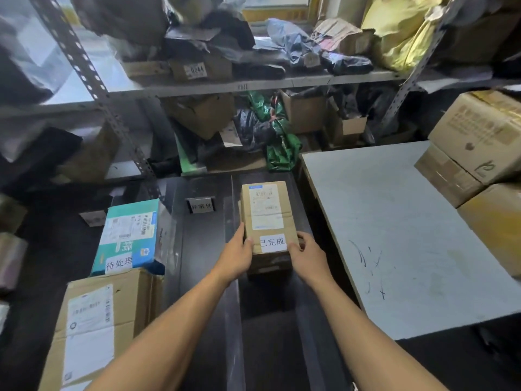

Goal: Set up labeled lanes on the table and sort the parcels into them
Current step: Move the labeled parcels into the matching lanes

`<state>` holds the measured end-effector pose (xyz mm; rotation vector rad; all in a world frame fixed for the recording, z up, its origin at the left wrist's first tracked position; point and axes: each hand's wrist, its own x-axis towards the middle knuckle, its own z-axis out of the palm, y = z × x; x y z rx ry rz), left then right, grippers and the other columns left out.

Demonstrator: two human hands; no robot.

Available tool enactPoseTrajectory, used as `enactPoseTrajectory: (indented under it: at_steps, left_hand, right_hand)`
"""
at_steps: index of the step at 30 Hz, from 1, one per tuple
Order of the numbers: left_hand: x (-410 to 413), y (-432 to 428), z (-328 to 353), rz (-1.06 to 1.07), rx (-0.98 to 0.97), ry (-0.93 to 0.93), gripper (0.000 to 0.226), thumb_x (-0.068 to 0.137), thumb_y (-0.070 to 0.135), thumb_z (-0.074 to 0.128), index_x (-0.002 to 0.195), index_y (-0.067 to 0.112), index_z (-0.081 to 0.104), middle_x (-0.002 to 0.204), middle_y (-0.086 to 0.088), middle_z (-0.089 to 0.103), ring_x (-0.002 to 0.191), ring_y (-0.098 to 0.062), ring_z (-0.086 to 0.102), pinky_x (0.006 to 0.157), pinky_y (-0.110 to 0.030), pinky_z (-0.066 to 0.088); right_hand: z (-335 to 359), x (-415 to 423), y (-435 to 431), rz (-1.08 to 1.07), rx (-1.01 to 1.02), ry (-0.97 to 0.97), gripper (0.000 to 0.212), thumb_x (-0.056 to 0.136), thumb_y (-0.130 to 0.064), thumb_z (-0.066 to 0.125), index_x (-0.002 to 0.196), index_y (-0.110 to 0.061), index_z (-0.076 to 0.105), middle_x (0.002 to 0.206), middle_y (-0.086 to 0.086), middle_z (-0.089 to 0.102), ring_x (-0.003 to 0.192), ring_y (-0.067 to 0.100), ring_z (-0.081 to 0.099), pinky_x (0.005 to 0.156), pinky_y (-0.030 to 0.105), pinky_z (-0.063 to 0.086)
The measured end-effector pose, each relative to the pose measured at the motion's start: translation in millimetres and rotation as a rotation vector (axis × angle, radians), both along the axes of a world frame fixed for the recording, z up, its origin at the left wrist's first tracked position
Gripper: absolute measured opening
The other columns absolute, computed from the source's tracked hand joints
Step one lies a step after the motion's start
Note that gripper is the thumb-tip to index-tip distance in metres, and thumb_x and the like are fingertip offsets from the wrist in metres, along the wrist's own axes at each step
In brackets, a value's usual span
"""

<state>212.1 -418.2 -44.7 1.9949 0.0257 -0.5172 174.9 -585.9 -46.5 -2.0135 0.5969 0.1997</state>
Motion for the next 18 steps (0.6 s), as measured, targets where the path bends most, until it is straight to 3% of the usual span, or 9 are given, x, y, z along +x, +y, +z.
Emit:
enactPoseTrajectory:
  at_steps: [4,7,12,15,18]
  left_hand:
    - [1,0,-10,0.017,0.033,-0.017,0.043,0.102,0.026,0.032,0.145,0.034,0.034,0.132,0.009,0.059,0.117,-0.012,0.056,0.102,-0.037,0.047]
    - [5,0,-16,0.050,0.058,0.020,0.050,0.102,0.032,0.030,0.151,0.031,0.023,0.141,0.005,0.053,0.124,-0.018,0.052,0.106,-0.042,0.044]
    - [2,-2,9,0.081,0.049,0.086,0.057,0.105,0.030,0.029,0.156,0.022,0.005,0.153,-0.001,0.038,0.137,-0.022,0.040,0.113,-0.035,0.032]
    - [0,7,23,0.154,0.033,0.033,0.058,0.105,0.034,0.029,0.156,0.019,0.006,0.158,-0.003,0.028,0.144,-0.023,0.028,0.114,-0.035,0.025]
    - [-1,27,51,0.232,-0.032,-0.062,0.056,0.105,0.037,0.029,0.156,0.021,0.012,0.161,0.001,0.020,0.147,-0.018,0.020,0.117,-0.034,0.018]
  right_hand:
    - [-3,3,1,0.012,0.011,-0.012,0.039,0.100,-0.031,0.052,0.137,-0.021,0.049,0.128,-0.002,0.062,0.102,0.010,0.056,0.083,0.026,0.046]
    - [-5,6,1,0.017,-0.017,-0.014,0.042,0.099,-0.037,0.052,0.139,-0.024,0.047,0.131,-0.001,0.061,0.108,0.014,0.059,0.094,0.039,0.054]
    - [1,7,0,0.052,-0.024,0.030,0.047,0.101,-0.039,0.049,0.144,-0.023,0.042,0.138,0.000,0.058,0.119,0.018,0.057,0.099,0.040,0.051]
    - [11,6,4,-0.029,-0.046,0.010,0.053,0.100,-0.041,0.047,0.149,-0.022,0.037,0.144,0.005,0.052,0.127,0.023,0.052,0.103,0.041,0.048]
    - [37,9,19,-0.113,-0.127,-0.129,0.050,0.101,-0.040,0.044,0.146,-0.020,0.041,0.143,0.006,0.052,0.127,0.023,0.052,0.099,0.037,0.047]
